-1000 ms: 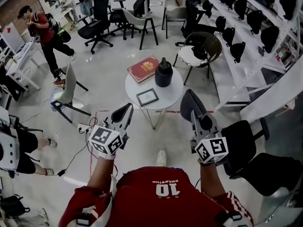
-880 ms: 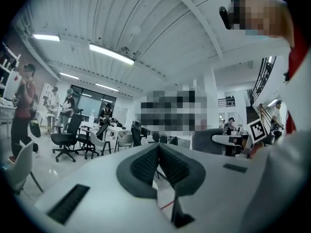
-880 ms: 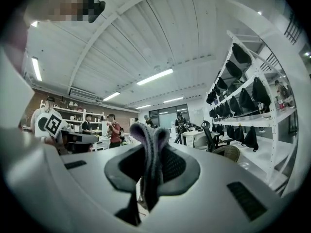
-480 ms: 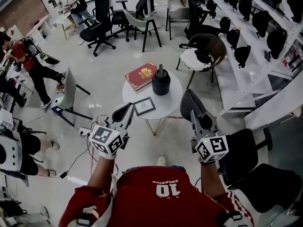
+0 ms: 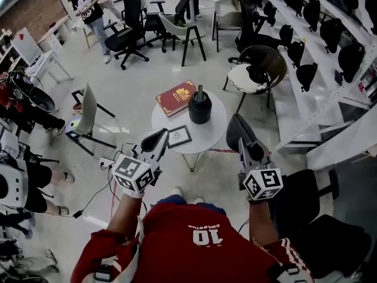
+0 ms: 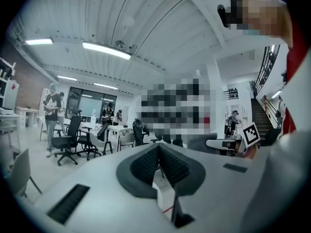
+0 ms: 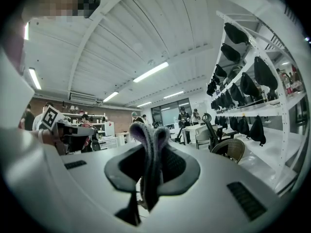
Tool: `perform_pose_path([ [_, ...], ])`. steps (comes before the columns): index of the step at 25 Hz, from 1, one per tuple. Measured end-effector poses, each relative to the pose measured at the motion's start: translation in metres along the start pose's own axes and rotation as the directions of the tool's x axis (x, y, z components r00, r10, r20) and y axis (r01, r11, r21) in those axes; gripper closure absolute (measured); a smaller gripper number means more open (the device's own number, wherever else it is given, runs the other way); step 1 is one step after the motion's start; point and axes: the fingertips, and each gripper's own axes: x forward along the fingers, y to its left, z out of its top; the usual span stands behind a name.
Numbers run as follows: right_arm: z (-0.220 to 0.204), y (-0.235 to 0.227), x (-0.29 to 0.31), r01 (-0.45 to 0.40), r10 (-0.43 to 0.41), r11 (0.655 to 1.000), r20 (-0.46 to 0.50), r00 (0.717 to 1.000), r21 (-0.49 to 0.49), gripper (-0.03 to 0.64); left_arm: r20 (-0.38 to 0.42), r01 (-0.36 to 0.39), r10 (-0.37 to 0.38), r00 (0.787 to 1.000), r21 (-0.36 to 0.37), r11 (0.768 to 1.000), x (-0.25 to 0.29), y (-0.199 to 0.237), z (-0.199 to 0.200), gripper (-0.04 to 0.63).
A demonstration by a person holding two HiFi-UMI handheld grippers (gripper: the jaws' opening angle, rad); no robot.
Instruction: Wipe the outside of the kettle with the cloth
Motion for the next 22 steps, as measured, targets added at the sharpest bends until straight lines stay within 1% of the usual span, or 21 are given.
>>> perform_pose_path([
  [7, -0.011, -0.010, 0.026, -0.016, 0.016, 1.000, -0.032, 0.999, 0.002, 0.555, -0.003, -0.022, 0.022, 1.000, -0.016, 1.000, 0.016, 0.019, -0.004, 0.588],
  [16, -0.028, -0.036, 0.075, -0.023, 0.021, 0.999, -0.058, 0.998, -0.025, 0.555, -0.005, 0.011, -0.011, 1.000, -0.026, 1.000, 0.061, 0.046, -0.013, 0.588],
  [22, -0.047, -0.062, 0.118, -0.037, 0.032, 0.998, -0.095, 0.995, -0.051, 0.555, -0.031, 0.017, -0.018, 0.999, -0.031, 0.999, 0.089, 0.071, -0.017, 0.588],
])
